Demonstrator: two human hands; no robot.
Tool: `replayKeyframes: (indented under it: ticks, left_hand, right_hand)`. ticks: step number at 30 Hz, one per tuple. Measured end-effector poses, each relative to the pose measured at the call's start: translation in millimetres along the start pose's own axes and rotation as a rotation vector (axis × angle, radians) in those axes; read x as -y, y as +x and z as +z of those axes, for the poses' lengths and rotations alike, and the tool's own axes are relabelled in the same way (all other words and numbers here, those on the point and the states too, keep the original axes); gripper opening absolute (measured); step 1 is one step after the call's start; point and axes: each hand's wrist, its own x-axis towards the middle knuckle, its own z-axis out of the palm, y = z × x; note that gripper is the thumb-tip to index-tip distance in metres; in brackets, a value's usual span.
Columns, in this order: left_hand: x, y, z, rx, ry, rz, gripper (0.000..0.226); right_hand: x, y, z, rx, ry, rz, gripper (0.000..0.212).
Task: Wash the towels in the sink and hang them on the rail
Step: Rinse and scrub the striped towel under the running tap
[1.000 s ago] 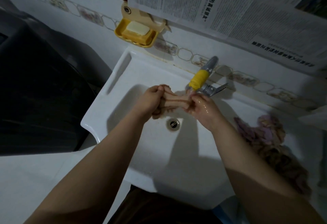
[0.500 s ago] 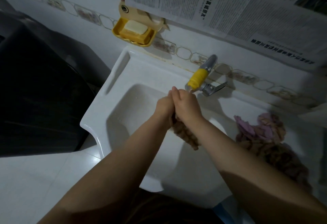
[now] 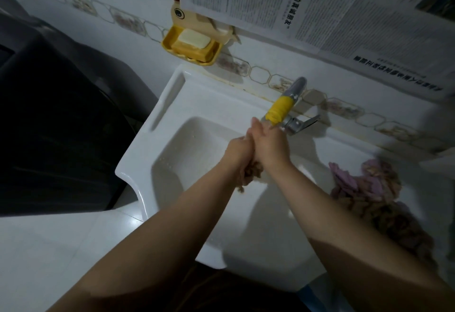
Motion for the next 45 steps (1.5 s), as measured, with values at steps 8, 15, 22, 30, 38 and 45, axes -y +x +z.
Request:
replayKeyframes:
  ticks: [8,15,22,30,38,45]
  left_hand:
    - [-6.3,-1.8,-6.9,0.013,0.108,0.196,0.05]
    - [20.0,16.2,-41.0,-0.005,0.089,0.306,0.025]
    - [-0.2,8.0,-54.7,0.282,-0.059,0.17,0.037]
    - [-38.8,-1.4,-33.6,0.099,0.403,0.532,0.034]
    - [-75.0,18.6,-56.1,-0.202,0.494,0.486,0.04]
    - [-25.1,37.8,-53.1,-0.294,0.779,0.348,0.034]
  right_hand:
    - [-3.4,11.4,-10.5,0.019,0.071,0.073,0.043]
    - [-12.0,9.8,-25.6,0.095,0.343,0.043,0.026]
    - [-10.7,3.4,-19.3,0.152,0.36,-0.04,0.036]
    - [-13.6,6.3,-16.1,0.341,0.513,0.117,0.043]
    - [-65.5,-20.3,-3.3,0.312,0.63,0.24,0.019]
    - [-48.7,2.9,-15.4,0.211,0.659,0.252,0.028]
